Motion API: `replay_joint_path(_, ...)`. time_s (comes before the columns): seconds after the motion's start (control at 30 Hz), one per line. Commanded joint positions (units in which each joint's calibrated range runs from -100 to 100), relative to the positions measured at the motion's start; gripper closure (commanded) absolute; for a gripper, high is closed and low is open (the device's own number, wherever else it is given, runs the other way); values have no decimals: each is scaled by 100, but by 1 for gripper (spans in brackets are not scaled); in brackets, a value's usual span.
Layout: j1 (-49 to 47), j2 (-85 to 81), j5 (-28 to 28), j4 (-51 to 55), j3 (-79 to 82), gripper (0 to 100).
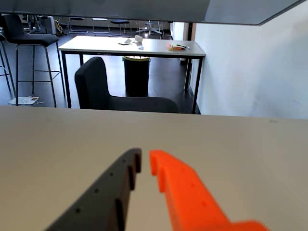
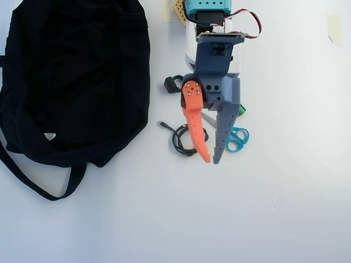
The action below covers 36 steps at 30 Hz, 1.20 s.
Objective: Put the bike light into the black bag
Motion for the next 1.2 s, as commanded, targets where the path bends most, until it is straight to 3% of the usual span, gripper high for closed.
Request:
replay_joint_path(0.0,44,-79,34,274,-223,98)
replay_joint_path(0.23,254,-170,29,1472,-152,98)
replay_joint_path(0.67,231,-170,23,7001,-1248,98)
replay_joint_path(0.87,209,-170,23,8836,-1365,98)
replay_joint_path(1.17,239,-170,768,8888,-1418,98)
